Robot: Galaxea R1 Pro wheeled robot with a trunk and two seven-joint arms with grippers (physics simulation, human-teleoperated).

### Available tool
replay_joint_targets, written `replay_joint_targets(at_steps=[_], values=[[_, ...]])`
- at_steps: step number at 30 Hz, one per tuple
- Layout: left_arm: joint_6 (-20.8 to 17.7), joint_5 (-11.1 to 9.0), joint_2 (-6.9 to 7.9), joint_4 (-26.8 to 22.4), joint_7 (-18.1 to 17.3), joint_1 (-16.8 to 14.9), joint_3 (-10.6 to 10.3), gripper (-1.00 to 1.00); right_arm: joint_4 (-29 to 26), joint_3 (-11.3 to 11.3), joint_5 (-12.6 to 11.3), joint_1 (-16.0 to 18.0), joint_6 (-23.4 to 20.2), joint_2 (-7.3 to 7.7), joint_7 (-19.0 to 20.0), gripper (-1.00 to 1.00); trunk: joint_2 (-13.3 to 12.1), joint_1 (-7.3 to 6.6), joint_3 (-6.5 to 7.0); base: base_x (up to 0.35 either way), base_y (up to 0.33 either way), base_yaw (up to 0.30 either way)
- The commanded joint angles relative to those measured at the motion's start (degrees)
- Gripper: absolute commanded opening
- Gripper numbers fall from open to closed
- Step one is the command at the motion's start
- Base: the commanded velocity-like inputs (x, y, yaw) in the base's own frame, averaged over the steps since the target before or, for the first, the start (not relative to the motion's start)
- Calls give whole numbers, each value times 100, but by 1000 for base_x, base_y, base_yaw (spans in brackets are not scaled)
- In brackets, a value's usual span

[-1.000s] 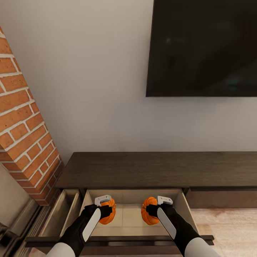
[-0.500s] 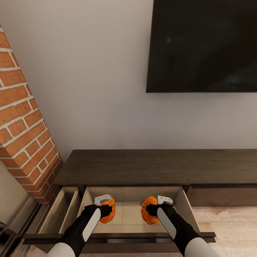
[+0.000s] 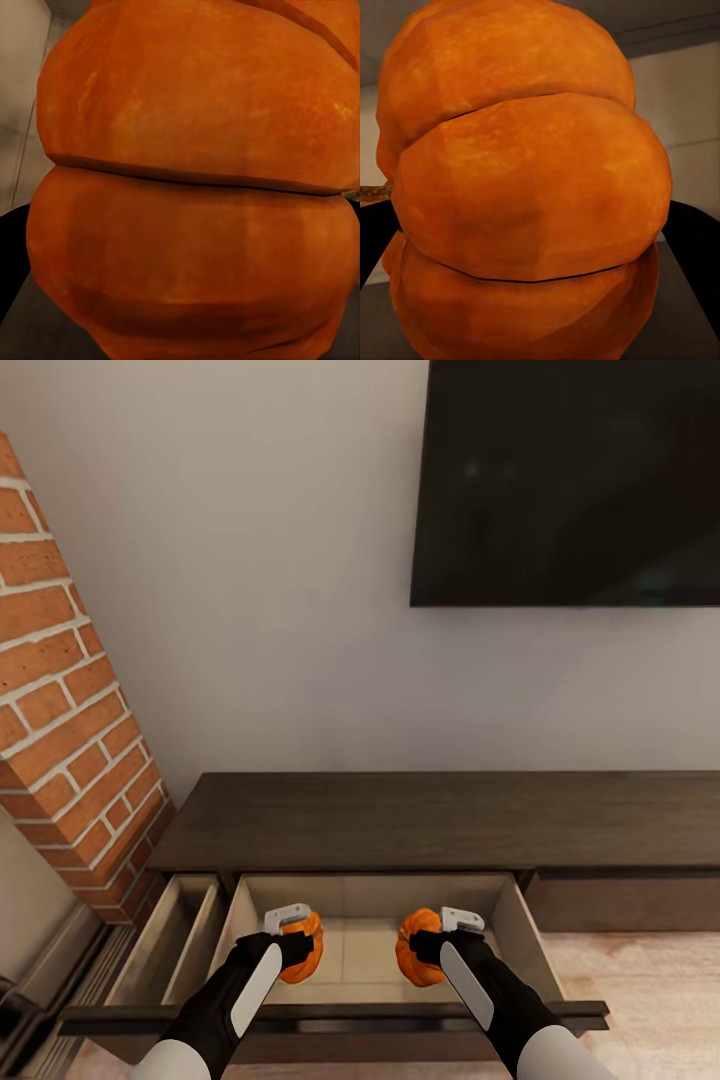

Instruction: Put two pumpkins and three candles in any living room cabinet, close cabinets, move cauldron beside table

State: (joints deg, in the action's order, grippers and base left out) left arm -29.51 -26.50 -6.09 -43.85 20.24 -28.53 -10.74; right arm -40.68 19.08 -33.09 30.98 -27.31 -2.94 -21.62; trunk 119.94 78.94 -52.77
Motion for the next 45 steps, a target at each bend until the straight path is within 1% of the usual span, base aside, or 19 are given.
replay_joint_targets(at_steps=[1,6,10,20,27,45], values=[[-7,-57,3,-10,59,-3,-18,-100,-10,25,-58,5,-5,4,-61,-100,44,22,-23,0,0,0],[-2,-57,3,-10,59,-3,-16,-100,-10,25,-58,5,-2,4,-61,-100,44,22,-23,0,0,0],[-2,-57,3,-10,59,-3,-17,-100,-13,25,-58,5,-2,4,-61,-100,205,109,-95,0,0,0],[-2,-63,3,-10,52,-3,-21,-100,-12,25,-58,5,-2,4,-61,-100,205,109,-95,2,0,0],[-2,-65,3,-10,51,-3,-16,-100,-13,25,-58,5,-2,4,-61,-100,205,109,-95,102,14,0],[-2,-65,3,-10,50,-3,-24,-100,-10,25,-58,5,-2,4,-61,-100,205,109,-95,3,30,0]])
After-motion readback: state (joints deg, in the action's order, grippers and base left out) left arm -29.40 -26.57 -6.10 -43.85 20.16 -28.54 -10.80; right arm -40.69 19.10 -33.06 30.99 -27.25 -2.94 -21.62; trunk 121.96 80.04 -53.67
